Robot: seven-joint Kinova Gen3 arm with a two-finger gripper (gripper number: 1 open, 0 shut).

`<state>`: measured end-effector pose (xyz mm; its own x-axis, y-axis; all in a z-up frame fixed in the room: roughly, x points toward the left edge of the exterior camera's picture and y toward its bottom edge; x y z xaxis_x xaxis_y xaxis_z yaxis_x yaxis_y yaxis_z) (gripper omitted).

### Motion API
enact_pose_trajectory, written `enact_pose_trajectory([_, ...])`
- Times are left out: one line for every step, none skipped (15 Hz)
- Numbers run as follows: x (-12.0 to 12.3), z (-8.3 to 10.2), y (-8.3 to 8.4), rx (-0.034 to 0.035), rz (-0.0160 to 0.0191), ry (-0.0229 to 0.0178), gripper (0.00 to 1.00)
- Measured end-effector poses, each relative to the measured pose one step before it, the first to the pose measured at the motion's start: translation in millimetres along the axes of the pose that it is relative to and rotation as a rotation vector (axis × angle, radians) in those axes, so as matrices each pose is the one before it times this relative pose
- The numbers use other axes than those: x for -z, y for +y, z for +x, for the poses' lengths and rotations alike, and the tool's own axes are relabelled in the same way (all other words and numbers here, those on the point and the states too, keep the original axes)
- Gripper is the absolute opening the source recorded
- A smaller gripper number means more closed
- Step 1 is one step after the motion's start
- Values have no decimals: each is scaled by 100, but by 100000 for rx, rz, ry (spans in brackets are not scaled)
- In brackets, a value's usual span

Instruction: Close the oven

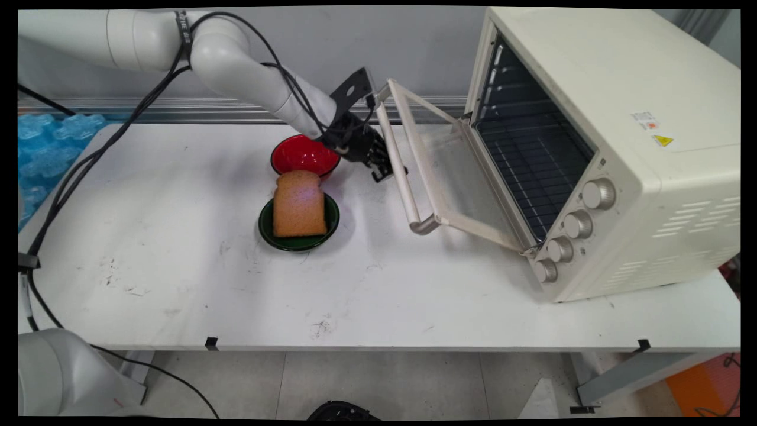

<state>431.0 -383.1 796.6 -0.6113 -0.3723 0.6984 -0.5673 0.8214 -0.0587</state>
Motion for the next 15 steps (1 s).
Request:
enact_pose_trajectory([128,538,-87,-147,152,1210,0])
enact_pose_trajectory([178,431,-30,42,200,1035,0])
enact_pose_trajectory([79,328,-30,-105,0,672,0])
enact_pose_trajectory([158,491,-18,-66,64,1042,0])
enact_pose_trajectory([74,334,-23,-100,-28,651,0])
enact_pose_trajectory([51,559,-83,-245,-116,948,0])
enact_pose_trajectory([72,347,-27,-101,-12,640,0])
enact_pose_trajectory([174,473,-82,-61,139,970,0])
enact_pose_trajectory([79,461,-35,-148,25,822,0])
enact_pose_trajectory([68,441,-62,-104,44,782,0])
enact_pose_trajectory([51,646,-79,-215,26,1117,0])
enact_pose_trajectory([39,632,-77,-136,49,1119,0])
enact_pose_trajectory([28,522,-94,-98,136,941,0])
enact_pose_trajectory([-4,361,-52,-77,41,651,0])
enact_pose_trajectory([-39,530,-73,-101,-14,946,0])
